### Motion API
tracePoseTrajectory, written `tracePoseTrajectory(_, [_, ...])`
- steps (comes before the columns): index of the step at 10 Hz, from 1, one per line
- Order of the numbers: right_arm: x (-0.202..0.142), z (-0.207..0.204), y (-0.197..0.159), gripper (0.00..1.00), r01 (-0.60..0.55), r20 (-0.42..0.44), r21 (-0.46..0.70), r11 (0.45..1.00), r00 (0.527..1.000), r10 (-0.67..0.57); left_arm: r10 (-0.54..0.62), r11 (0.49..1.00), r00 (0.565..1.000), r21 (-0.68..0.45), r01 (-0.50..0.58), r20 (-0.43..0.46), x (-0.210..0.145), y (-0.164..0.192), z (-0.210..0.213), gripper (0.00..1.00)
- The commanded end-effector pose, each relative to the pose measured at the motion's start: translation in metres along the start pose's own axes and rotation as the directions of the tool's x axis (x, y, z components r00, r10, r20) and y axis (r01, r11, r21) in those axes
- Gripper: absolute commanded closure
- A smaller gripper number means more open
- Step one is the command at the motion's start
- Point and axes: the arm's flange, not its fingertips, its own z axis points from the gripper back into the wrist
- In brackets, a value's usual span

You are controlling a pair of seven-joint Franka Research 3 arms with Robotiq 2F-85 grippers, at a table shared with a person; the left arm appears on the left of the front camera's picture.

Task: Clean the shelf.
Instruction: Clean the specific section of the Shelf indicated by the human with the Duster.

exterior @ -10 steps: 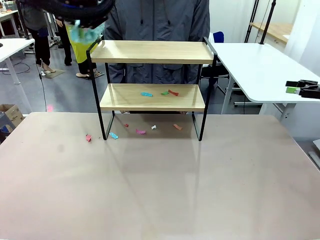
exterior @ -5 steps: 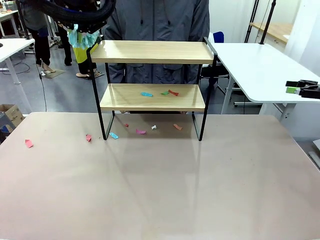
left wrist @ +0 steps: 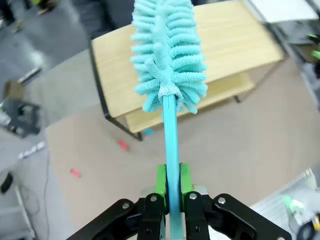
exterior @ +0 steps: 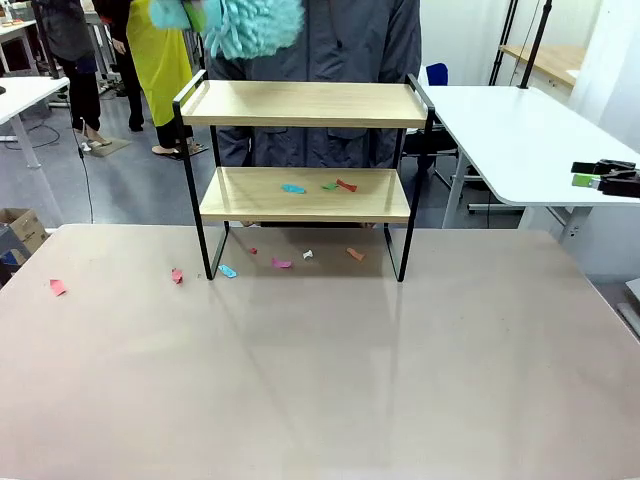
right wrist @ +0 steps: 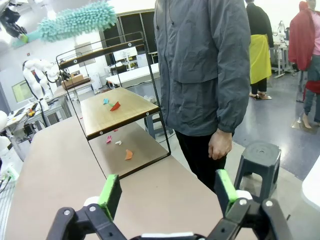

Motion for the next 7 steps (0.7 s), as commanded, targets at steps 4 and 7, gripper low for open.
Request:
tracePoseTrajectory(4, [0.003, -0.002, 0.002, 0.00, -0.005, 0.003, -0.001, 1.000, 1.000, 0.005, -0.380, 0.827, 0.925, -0.453, 0.333, -0.013, -0.050, 0.053, 0.033, 0.87])
tracePoseTrajectory(7, [0.003, -0.002, 0.002, 0.00, -0.005, 0.003, -0.001, 1.000, 1.000, 0.005, -0.617, 0.641, 0.780, -0.509, 0.574, 0.103, -0.073, 0.049, 0.027, 0.87])
